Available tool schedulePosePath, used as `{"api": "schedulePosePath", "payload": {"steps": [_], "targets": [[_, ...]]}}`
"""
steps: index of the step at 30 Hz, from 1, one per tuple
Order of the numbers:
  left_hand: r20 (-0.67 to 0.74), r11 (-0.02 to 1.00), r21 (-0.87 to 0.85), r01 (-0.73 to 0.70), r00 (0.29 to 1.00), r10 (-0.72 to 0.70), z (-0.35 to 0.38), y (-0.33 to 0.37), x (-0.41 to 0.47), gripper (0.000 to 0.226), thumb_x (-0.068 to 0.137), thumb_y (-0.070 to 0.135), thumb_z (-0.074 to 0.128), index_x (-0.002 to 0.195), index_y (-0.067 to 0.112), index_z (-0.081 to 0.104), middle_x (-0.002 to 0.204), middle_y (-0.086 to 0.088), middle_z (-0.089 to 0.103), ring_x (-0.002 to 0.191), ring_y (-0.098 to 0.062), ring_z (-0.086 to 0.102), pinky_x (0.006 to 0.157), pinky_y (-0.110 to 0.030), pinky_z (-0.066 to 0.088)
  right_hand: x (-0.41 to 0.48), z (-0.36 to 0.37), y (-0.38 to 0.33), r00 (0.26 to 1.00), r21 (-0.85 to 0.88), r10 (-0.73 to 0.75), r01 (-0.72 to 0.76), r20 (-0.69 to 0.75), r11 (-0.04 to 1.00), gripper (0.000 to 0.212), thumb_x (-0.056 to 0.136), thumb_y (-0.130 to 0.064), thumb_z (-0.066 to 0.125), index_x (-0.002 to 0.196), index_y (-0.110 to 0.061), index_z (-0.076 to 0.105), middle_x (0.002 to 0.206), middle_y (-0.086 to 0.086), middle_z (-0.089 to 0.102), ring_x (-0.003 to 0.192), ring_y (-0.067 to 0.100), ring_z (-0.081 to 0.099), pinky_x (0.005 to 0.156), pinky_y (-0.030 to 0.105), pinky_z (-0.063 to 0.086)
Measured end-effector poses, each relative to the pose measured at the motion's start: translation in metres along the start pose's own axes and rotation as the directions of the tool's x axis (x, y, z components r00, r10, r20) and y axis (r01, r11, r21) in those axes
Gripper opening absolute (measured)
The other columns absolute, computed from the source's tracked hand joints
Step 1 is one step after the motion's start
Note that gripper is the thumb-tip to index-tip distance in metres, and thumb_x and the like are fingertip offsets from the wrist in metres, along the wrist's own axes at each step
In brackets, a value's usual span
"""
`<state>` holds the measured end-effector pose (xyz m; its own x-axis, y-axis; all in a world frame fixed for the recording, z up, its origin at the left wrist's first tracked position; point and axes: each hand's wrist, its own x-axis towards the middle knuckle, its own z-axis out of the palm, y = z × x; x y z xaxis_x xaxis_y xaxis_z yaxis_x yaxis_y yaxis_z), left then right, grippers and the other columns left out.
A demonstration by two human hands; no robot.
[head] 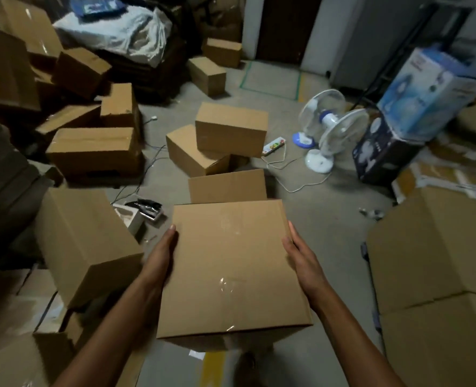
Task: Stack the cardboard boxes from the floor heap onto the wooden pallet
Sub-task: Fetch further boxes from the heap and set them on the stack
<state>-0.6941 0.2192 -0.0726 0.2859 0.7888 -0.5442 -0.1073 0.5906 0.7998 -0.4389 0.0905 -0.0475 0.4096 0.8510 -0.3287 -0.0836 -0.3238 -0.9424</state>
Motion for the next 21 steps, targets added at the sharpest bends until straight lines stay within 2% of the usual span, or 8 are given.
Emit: {"api": "schedulePosePath", "payload": {"steps": [5,8,12,14,16,18,19,21], "targets": [[0.244,0.996,0.081,-0.020,0.970,0.000,0.062,-0.004,-0.040,0.035,0.107,0.038,0.037,0.111,0.019,0.065,0.108,-0.001,0.075,0.086,-0.010,0.073,0.076,-0.029,0.052,-0.091,-0.050,0.011,0.980,0.111,0.038,-0.016,-0.196,0.994,0.066,0.099,-0.037,0.054,0.157,-0.035,0.023,0.144,-0.009,0.047,0.101,-0.003,0.063,0.071,0.017,0.055],[0.352,0.988,0.144,-0.054,0.936,0.000,0.103,-0.013,-0.063,0.031,0.108,0.036,0.033,0.105,0.025,0.062,0.100,0.013,0.074,0.079,0.007,0.070,0.067,-0.013,0.049,-0.145,-0.081,0.020,0.955,0.177,0.036,0.018,-0.295,0.984,0.070,0.091,-0.040,0.064,0.154,-0.038,0.033,0.141,-0.004,0.057,0.109,0.017,0.069,0.086,0.039,0.059],[0.416,0.966,0.259,-0.012,0.904,-0.100,0.154,-0.016,-0.090,0.061,0.094,0.069,0.043,0.102,0.017,0.074,0.104,-0.003,0.074,0.091,-0.019,0.068,0.083,-0.033,0.049,-0.218,-0.123,0.033,0.903,0.183,-0.011,0.099,-0.431,0.978,0.071,0.074,-0.044,0.081,0.139,-0.041,0.053,0.126,-0.002,0.070,0.113,0.025,0.068,0.100,0.057,0.051],[0.400,0.946,0.320,0.051,0.898,-0.184,0.178,-0.023,-0.087,0.081,0.062,0.092,0.060,0.087,0.016,0.073,0.093,-0.007,0.060,0.075,-0.022,0.055,0.072,-0.036,0.043,-0.255,-0.143,0.040,0.874,0.175,-0.037,0.139,-0.485,0.975,0.083,0.070,-0.043,0.082,0.146,-0.036,0.048,0.127,-0.002,0.069,0.115,0.024,0.067,0.102,0.056,0.050],[0.414,0.930,0.364,0.056,0.884,-0.216,0.205,-0.034,-0.083,0.091,0.039,0.096,0.068,0.087,0.018,0.069,0.097,-0.004,0.061,0.082,-0.020,0.057,0.078,-0.036,0.045,-0.293,-0.162,0.044,0.847,0.155,-0.058,0.163,-0.529,0.974,0.082,0.078,-0.033,0.083,0.149,-0.035,0.043,0.128,-0.004,0.069,0.116,0.021,0.067,0.100,0.052,0.052],[0.498,0.924,0.382,0.018,0.838,-0.222,0.236,-0.036,-0.120,0.095,0.045,0.092,0.071,0.106,0.018,0.074,0.115,-0.009,0.070,0.107,-0.029,0.064,0.099,-0.048,0.046,-0.331,-0.182,0.049,0.828,0.138,-0.085,0.192,-0.555,0.972,0.074,0.085,-0.023,0.076,0.148,-0.038,0.041,0.127,-0.004,0.069,0.114,0.020,0.067,0.096,0.048,0.055],[0.532,0.921,0.389,-0.002,0.817,-0.223,0.253,-0.034,-0.153,0.088,0.053,0.088,0.071,0.106,0.018,0.075,0.112,-0.012,0.071,0.107,-0.031,0.064,0.098,-0.048,0.047,-0.350,-0.193,0.052,0.820,0.134,-0.098,0.208,-0.563,0.969,0.071,0.086,-0.020,0.073,0.147,-0.040,0.042,0.126,-0.003,0.069,0.112,0.021,0.068,0.094,0.046,0.056],[0.572,0.902,0.431,-0.033,0.783,-0.245,0.282,-0.036,-0.211,0.061,0.073,0.074,0.066,0.084,0.014,0.069,0.079,-0.010,0.063,0.077,-0.025,0.059,0.074,-0.034,0.049,-0.387,-0.217,0.058,0.798,0.120,-0.125,0.239,-0.590,0.963,0.068,0.088,-0.015,0.070,0.146,-0.040,0.042,0.127,-0.001,0.069,0.113,0.021,0.068,0.091,0.044,0.057]]}}
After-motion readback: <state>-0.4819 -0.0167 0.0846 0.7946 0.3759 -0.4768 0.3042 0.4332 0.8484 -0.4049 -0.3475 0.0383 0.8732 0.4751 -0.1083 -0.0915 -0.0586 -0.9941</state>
